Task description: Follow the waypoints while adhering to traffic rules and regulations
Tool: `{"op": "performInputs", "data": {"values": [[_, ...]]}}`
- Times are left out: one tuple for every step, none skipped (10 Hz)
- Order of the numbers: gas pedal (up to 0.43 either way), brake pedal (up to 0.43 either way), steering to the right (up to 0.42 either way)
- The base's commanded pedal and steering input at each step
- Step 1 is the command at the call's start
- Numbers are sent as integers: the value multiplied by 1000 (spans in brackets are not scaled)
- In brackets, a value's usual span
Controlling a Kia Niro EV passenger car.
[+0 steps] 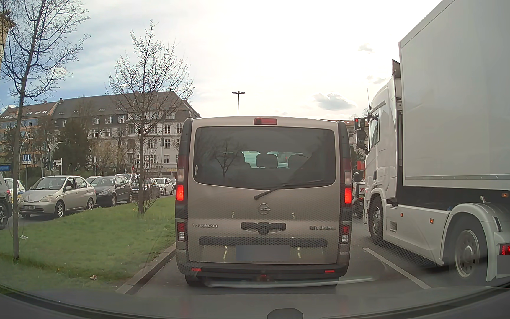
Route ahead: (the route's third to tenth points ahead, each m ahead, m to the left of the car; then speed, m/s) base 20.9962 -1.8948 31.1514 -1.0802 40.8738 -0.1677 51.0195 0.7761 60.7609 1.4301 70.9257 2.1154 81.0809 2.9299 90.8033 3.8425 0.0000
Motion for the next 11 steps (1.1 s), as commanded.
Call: {"op": "performInputs", "data": {"values": [[0,299,-3],[0,299,-3],[0,299,-3],[0,299,-3],[0,299,-3],[0,299,-3],[0,299,-3],[0,299,-3],[0,305,-3],[0,299,-3],[0,299,-3]]}}
